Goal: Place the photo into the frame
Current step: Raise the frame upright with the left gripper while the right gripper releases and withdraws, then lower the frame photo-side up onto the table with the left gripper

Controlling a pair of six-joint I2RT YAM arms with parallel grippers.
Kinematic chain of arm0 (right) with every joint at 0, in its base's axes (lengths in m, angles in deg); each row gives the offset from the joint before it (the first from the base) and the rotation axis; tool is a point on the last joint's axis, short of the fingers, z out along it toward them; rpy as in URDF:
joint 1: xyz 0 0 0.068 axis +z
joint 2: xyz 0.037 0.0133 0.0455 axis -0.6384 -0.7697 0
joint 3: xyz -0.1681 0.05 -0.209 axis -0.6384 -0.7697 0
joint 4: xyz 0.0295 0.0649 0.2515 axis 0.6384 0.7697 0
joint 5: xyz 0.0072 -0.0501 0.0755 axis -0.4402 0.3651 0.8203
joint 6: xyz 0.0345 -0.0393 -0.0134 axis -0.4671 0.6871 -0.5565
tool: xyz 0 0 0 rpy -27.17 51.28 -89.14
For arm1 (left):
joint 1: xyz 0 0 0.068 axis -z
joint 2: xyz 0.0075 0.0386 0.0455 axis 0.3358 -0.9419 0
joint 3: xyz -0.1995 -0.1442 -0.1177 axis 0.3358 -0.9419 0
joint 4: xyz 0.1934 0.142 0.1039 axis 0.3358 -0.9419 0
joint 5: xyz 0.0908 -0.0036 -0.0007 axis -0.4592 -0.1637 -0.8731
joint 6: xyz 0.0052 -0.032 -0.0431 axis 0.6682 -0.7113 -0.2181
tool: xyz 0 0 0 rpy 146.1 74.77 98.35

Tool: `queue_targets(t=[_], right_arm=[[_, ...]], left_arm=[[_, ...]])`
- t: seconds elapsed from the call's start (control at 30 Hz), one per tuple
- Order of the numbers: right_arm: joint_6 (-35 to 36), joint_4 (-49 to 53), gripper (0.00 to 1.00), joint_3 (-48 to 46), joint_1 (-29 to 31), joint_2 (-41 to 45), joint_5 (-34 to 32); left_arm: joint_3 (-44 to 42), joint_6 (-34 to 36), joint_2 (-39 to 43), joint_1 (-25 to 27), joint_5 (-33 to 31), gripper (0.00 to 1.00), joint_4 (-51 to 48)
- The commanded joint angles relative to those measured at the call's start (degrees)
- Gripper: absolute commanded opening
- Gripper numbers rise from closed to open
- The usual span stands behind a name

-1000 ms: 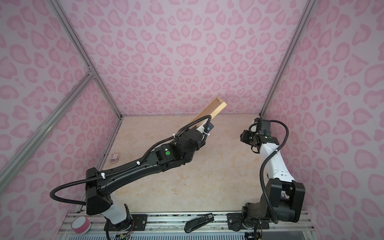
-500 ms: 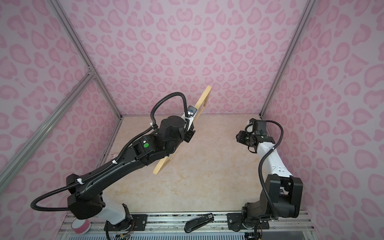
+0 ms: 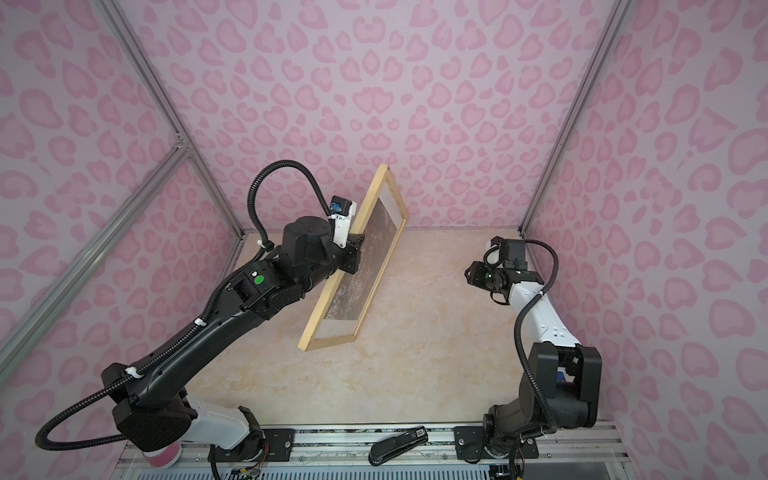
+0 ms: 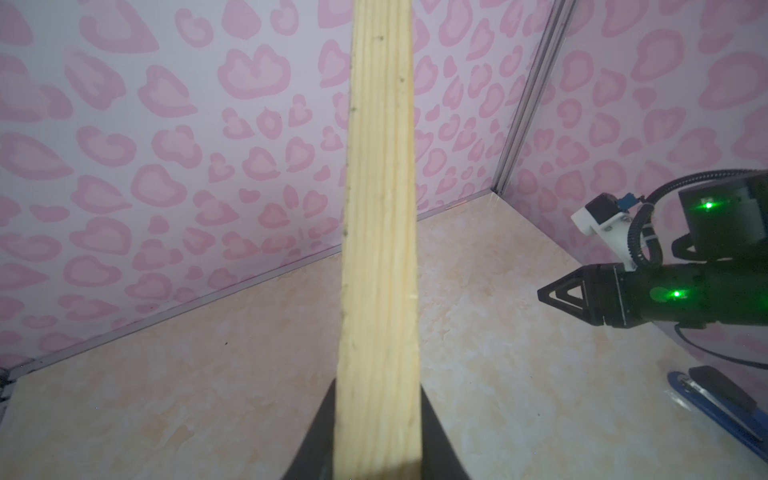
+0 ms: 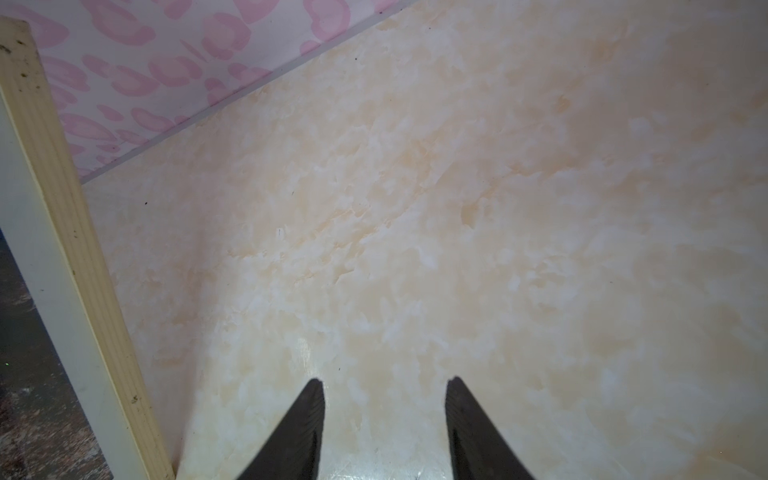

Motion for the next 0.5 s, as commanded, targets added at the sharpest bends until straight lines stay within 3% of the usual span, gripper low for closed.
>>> queue_targets(t=[0.0,0.2,0.47], right_arm=[[-0.2,-0.4,0.48,0.0,0.2,-0.5,0.8],[-0.1,-0.1,0.48,0.0,0.3,-0.9,1.1],[-0.1,0.5,0.48,0.5,0.4,-1.6,1.3]], left_arm=[[-0.3,-9.1,1.0,-2.8,7.7,0.03,6.9],[-3.9,-18.4,0.9,-8.8,14.9,0.03,9.2],[-7.1,-25.5,0.8,-13.6,18.4,0.03,10.7]])
